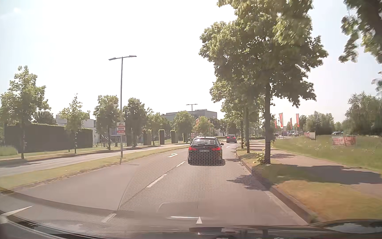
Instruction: Follow the waypoints while adhering to traffic rules and regulations
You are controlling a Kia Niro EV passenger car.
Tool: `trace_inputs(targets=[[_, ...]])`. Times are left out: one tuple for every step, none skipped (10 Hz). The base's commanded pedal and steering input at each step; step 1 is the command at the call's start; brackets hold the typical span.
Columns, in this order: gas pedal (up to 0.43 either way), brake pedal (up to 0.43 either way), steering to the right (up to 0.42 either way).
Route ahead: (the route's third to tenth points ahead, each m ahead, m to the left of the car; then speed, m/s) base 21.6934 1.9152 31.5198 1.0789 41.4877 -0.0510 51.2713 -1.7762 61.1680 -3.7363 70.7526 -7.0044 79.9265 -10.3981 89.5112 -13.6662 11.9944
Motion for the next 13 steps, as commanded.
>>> trace_inputs(targets=[[0.130,0.000,0.012],[0.130,0.000,0.013],[0.130,0.000,0.014],[0.118,0.000,0.015],[0.110,0.000,0.015],[0.098,0.000,0.016],[0.098,0.000,0.017],[0.087,0.000,0.017],[0.087,0.000,0.017],[0.087,0.000,0.016],[0.079,0.000,0.016],[0.059,0.000,0.016],[0.039,0.000,0.015]])
